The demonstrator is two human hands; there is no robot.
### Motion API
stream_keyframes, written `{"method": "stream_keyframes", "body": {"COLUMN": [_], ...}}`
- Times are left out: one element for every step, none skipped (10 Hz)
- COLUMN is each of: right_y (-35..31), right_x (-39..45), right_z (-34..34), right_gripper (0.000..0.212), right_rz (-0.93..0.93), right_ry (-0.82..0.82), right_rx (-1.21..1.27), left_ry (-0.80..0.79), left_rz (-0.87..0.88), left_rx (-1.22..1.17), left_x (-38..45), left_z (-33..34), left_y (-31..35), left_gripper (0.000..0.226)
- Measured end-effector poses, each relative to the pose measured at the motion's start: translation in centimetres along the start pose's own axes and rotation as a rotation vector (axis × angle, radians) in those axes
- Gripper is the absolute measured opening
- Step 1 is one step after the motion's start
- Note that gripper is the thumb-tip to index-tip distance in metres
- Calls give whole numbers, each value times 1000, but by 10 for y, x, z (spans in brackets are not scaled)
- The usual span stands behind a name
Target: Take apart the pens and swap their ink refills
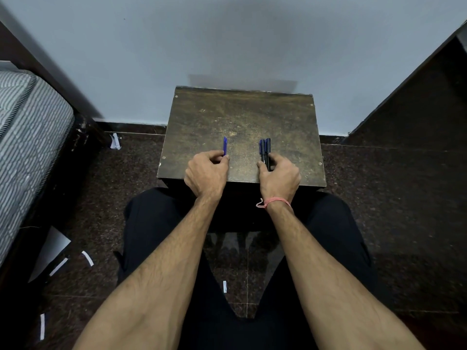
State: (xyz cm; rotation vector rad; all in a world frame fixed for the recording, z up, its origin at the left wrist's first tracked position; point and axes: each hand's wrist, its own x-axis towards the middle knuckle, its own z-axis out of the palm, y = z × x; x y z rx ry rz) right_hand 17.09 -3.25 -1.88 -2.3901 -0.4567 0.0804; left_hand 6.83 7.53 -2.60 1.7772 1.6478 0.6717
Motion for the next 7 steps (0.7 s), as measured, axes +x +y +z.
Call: {"method": "stream_keyframes", "body": {"right_y": [2, 6, 12, 14, 15, 11, 11], "right_x": [0, 3, 5, 6, 7, 1, -5], "right_z": [0, -2, -6, -12, -14, -23, -35], "right_gripper": [36, 36, 38, 41, 43, 47, 51], "right_rz": [-4, -3, 4, 18, 17, 38, 28], "right_ry": [-5, -40, -60, -68, -109, -141, -116], "right_rx": [8, 62, 135, 187, 191, 202, 200], "left_ry": [2, -17, -45, -70, -84, -87, -123], "left_rz": [-6, -28, -49, -70, -61, 5, 137], "left_rx": [-12, -44, -81, -107, -144, -175, -126], "left_x": [0, 1, 2, -1, -5, -15, -21], "left_z": [0, -3, -4, -8, -11, -21, -31], "left_y": [0, 0, 0, 4, 1, -1, -4], "left_gripper": [20, 23, 24, 23, 21, 39, 62]}}
